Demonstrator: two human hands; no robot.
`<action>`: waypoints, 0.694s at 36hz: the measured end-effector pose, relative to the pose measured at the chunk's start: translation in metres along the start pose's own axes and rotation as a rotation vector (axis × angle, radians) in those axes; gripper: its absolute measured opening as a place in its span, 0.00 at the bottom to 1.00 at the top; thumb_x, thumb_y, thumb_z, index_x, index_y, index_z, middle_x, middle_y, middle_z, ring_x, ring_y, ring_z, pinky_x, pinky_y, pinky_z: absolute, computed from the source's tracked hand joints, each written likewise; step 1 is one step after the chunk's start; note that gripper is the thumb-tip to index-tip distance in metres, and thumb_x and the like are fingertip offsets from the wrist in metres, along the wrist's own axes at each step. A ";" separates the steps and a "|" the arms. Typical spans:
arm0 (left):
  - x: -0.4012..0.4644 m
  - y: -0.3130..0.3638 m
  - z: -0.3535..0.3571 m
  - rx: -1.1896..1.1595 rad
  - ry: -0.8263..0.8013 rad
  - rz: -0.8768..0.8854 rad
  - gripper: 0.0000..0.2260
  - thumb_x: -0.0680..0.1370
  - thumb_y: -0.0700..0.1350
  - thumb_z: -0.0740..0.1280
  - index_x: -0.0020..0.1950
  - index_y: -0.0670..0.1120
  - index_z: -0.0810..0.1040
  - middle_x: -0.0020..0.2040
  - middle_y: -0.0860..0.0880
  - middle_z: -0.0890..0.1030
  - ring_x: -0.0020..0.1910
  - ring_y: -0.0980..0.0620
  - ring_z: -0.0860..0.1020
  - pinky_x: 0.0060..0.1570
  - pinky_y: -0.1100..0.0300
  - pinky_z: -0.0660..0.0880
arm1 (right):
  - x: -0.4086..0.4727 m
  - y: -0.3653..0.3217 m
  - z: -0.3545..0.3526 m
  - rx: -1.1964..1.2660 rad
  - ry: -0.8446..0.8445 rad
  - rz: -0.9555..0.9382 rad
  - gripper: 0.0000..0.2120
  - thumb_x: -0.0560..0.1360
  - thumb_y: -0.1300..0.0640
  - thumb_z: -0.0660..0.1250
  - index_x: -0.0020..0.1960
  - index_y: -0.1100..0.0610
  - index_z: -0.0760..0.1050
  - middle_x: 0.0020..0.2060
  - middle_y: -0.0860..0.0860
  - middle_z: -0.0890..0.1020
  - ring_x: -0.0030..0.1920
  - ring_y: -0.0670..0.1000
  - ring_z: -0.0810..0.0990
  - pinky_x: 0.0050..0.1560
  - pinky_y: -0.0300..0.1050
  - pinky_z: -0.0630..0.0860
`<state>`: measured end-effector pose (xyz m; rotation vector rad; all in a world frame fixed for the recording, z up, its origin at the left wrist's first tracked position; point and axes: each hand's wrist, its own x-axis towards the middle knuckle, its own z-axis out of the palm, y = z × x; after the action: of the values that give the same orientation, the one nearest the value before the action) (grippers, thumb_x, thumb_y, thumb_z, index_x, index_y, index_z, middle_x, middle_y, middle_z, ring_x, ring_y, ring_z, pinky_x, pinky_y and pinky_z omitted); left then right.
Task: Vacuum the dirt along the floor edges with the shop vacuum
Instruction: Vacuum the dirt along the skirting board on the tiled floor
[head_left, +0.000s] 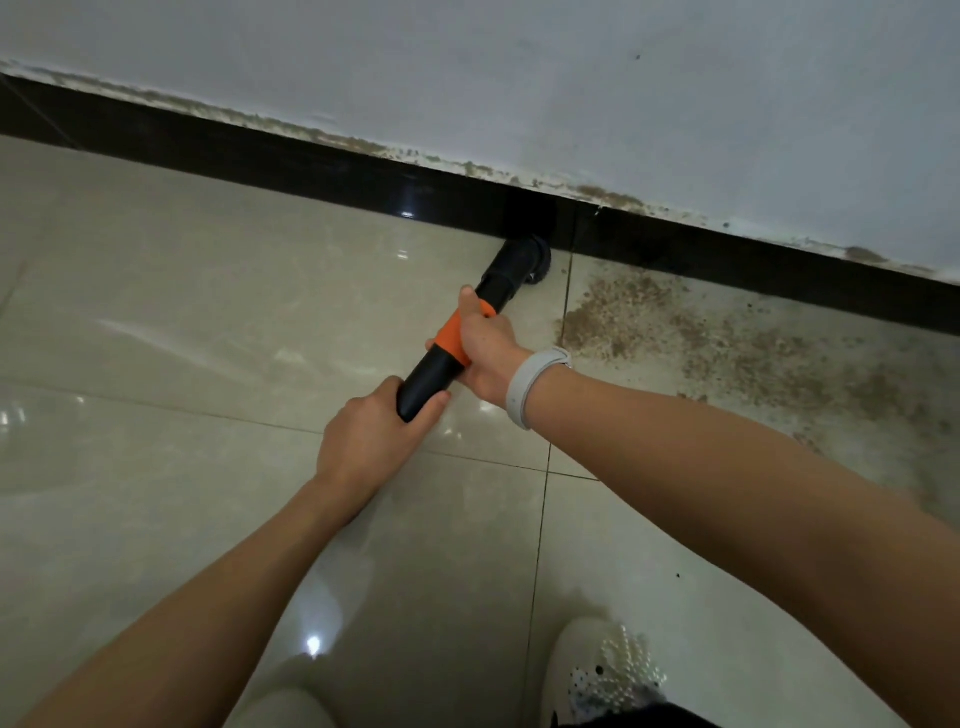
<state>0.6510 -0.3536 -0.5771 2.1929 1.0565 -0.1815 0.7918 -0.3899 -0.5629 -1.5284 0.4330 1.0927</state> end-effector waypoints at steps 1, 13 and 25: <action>0.001 0.004 0.002 0.002 -0.016 0.015 0.19 0.75 0.64 0.62 0.44 0.48 0.71 0.34 0.49 0.76 0.36 0.45 0.76 0.35 0.55 0.69 | 0.001 -0.001 -0.006 0.011 0.013 -0.003 0.15 0.81 0.46 0.59 0.55 0.58 0.64 0.40 0.54 0.74 0.40 0.55 0.80 0.49 0.53 0.79; 0.000 0.026 0.005 -0.056 -0.077 0.037 0.17 0.75 0.64 0.62 0.39 0.50 0.68 0.32 0.50 0.75 0.31 0.52 0.74 0.29 0.59 0.64 | -0.009 -0.016 -0.025 0.065 0.039 0.033 0.15 0.81 0.48 0.59 0.57 0.59 0.62 0.41 0.55 0.72 0.38 0.55 0.78 0.47 0.54 0.76; -0.041 -0.021 -0.010 -0.074 -0.145 0.011 0.15 0.76 0.60 0.64 0.38 0.50 0.69 0.31 0.49 0.76 0.30 0.51 0.75 0.29 0.57 0.67 | -0.039 0.031 -0.001 0.060 0.056 0.099 0.17 0.80 0.47 0.60 0.59 0.59 0.62 0.43 0.54 0.73 0.35 0.54 0.78 0.36 0.50 0.77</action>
<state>0.6072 -0.3642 -0.5637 2.0856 0.9549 -0.2876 0.7488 -0.4109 -0.5489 -1.5004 0.5801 1.1054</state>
